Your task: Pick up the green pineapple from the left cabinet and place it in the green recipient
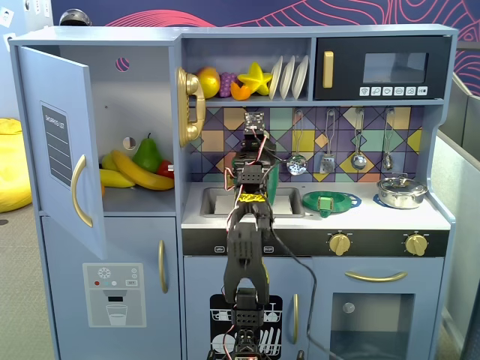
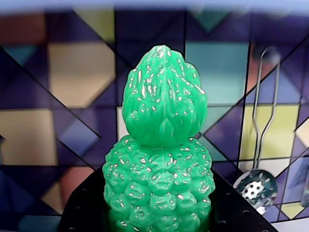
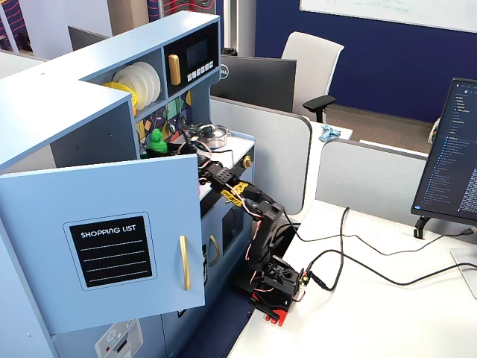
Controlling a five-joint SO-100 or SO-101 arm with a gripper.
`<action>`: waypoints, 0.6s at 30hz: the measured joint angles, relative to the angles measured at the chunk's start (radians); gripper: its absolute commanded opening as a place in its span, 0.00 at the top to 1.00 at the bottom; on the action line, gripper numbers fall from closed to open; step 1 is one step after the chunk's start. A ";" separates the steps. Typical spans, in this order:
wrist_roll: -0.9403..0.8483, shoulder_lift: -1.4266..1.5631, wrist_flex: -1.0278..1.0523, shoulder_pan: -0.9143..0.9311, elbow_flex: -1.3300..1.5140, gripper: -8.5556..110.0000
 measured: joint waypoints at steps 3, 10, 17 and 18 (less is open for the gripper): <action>-0.009 -0.060 0.000 0.002 -0.038 0.89; 0.095 -0.074 -0.009 0.003 -0.057 0.63; 0.124 -0.074 -0.009 0.003 -0.057 0.64; 0.124 -0.074 -0.009 0.003 -0.057 0.64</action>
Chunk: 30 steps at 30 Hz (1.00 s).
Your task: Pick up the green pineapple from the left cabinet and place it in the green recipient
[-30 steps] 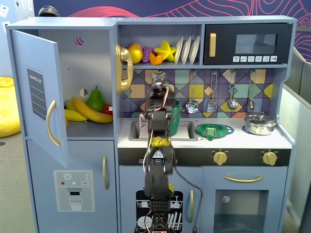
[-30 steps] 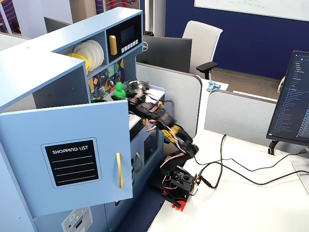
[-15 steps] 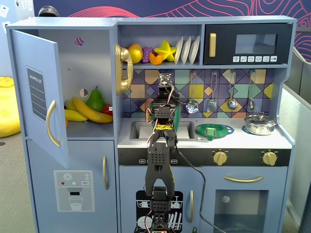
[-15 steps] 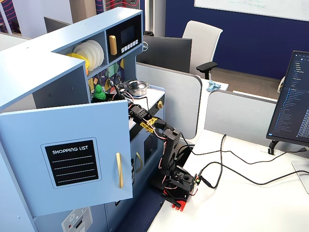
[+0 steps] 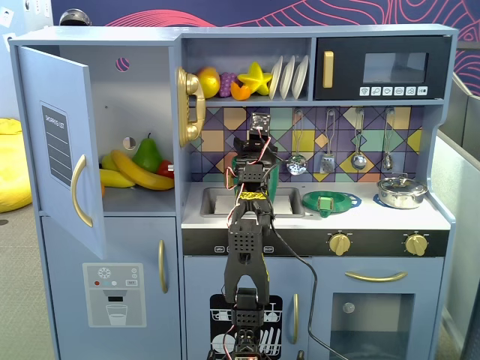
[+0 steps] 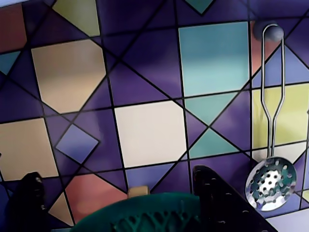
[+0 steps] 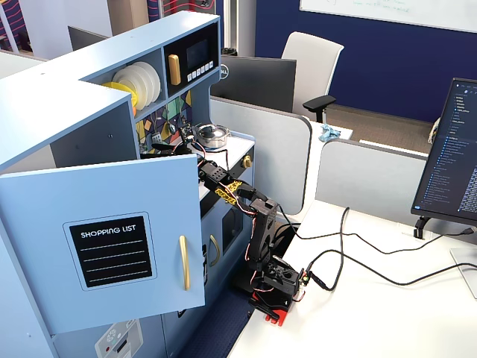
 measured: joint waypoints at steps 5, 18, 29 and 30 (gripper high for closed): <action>-0.002 0.018 0.000 0.000 0.009 0.65; -0.049 0.904 0.465 -0.017 0.825 0.68; 0.012 1.414 0.726 -0.011 1.569 0.71; 0.025 1.434 0.729 -0.009 1.606 0.72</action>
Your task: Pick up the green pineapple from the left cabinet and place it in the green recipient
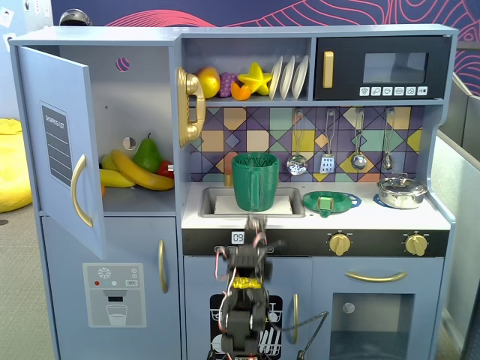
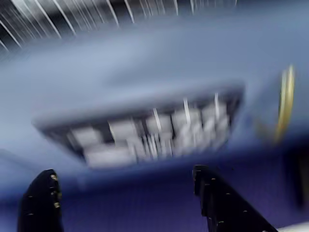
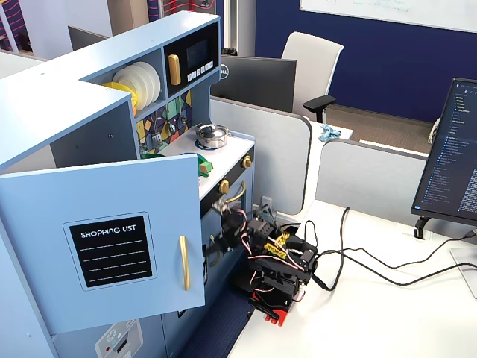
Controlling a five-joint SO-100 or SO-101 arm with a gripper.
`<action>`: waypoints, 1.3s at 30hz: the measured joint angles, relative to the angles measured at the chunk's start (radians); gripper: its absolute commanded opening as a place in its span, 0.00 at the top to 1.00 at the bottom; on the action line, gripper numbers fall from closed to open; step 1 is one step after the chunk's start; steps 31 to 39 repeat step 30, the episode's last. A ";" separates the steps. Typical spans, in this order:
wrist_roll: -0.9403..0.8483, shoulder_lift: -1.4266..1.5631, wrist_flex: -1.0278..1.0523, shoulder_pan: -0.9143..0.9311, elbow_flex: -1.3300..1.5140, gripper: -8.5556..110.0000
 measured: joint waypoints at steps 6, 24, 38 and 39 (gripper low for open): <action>0.091 0.044 0.075 -0.014 0.054 0.75; -0.023 0.074 0.479 -0.043 0.040 0.87; -0.025 0.074 0.479 -0.043 0.040 0.87; -0.025 0.074 0.479 -0.043 0.040 0.87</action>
